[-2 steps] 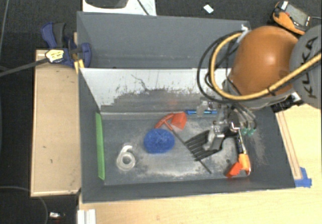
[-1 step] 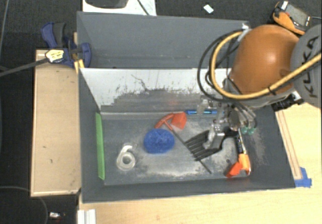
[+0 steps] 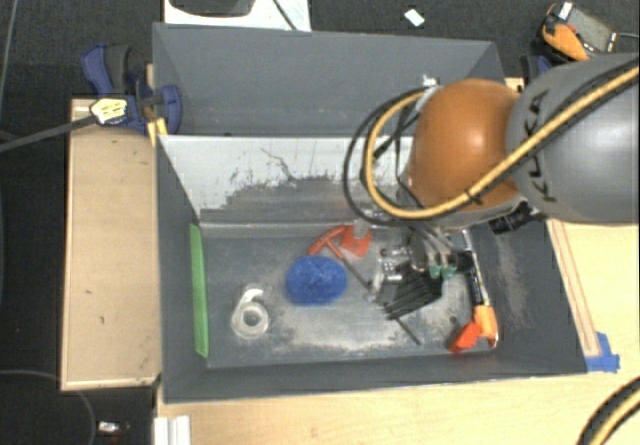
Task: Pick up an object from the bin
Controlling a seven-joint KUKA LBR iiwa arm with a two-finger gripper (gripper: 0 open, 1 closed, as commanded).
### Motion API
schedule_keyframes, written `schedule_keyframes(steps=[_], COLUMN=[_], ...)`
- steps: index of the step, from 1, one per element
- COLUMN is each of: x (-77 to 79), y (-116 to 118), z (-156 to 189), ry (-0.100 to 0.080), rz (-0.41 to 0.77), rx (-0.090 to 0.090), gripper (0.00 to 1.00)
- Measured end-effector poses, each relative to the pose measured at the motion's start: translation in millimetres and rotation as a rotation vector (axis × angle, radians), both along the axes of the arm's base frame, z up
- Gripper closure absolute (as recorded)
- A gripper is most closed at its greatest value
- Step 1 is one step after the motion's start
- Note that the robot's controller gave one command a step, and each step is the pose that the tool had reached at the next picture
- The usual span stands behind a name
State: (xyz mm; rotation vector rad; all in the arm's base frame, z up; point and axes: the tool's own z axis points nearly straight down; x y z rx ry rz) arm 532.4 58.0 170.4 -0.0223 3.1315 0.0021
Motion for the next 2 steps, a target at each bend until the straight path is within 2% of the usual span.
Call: schedule_keyframes(steps=[1, 2], x=[32.7, 14.7], y=[70, 83], z=[-15, -36], ry=[-0.006, 0.006], rz=[0.268, 0.186], rx=[-0.004, -0.002], gripper=[0.00, 0.00])
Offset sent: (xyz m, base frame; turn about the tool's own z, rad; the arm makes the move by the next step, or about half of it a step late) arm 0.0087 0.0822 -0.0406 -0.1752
